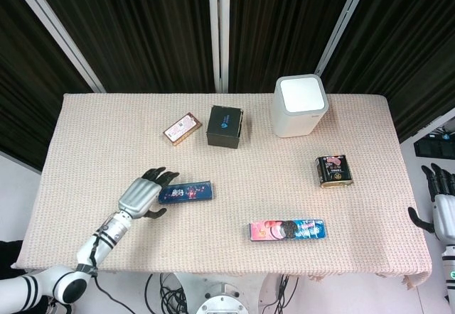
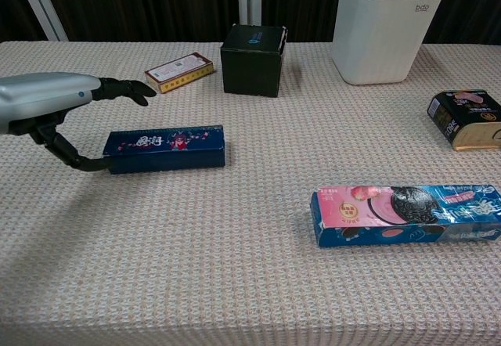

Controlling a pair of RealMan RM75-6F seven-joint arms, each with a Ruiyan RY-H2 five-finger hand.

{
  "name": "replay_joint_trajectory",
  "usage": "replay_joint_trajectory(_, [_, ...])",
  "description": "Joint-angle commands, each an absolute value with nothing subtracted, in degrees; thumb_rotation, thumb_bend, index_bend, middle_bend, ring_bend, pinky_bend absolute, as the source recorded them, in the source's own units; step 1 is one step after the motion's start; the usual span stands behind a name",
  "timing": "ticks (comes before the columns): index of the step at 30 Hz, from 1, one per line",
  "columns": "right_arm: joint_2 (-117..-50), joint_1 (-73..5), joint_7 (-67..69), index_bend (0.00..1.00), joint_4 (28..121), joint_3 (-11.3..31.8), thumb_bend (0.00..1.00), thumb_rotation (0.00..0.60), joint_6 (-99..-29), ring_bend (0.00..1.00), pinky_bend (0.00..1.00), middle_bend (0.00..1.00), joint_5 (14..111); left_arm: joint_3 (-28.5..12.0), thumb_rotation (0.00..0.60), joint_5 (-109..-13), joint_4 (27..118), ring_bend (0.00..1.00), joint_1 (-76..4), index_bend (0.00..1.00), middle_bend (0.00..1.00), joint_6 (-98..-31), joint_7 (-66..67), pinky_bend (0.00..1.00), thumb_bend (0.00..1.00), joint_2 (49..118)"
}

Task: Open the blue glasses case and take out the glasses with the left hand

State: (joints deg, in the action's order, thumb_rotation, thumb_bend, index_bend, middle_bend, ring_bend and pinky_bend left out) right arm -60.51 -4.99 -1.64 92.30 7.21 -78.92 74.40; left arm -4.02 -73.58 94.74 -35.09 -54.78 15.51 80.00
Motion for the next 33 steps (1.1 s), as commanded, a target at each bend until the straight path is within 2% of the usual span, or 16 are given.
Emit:
replay_joint_trajectory(1, [-60.47,-4.93,-1.42,0.0,92.14,7.14,0.24,0.6,-78.82,0.0,0.0,0.0,74.33,-4.45,0.6,-71.53,95.19,0.02,-35.63,0.05,0.1,-56.9,21.81,0.13,0.28,82.72])
replay_joint_trajectory(14, [-60.51,-4.97,-0.39,0.0,91.12,7.07,0.24,0.6,-78.0,0.0,0.0,0.0,73.86,-5.55,0.6,-61.93,96.28,0.04,-36.68,0.06,0.17,-58.2,31.14,0.16,0.31,85.54])
replay_joint_trajectory(19, [-60.55,-5.11,-0.56,0.0,91.15,7.01,0.24,0.6,-77.57,0.0,0.0,0.0,73.63,-5.59,0.6,-60.33,97.38,0.05,-37.19,0.06,0.18,-58.15,32.05,0.18,0.38,84.85])
replay_joint_trajectory(33, [-60.44,-5.09,-0.52,0.0,91.24,7.02,0.24,0.6,-77.65,0.0,0.0,0.0,73.65,-5.05,0.6,-58.95,97.91,0.06,-37.98,0.06,0.2,-58.46,32.0,0.18,0.38,84.79])
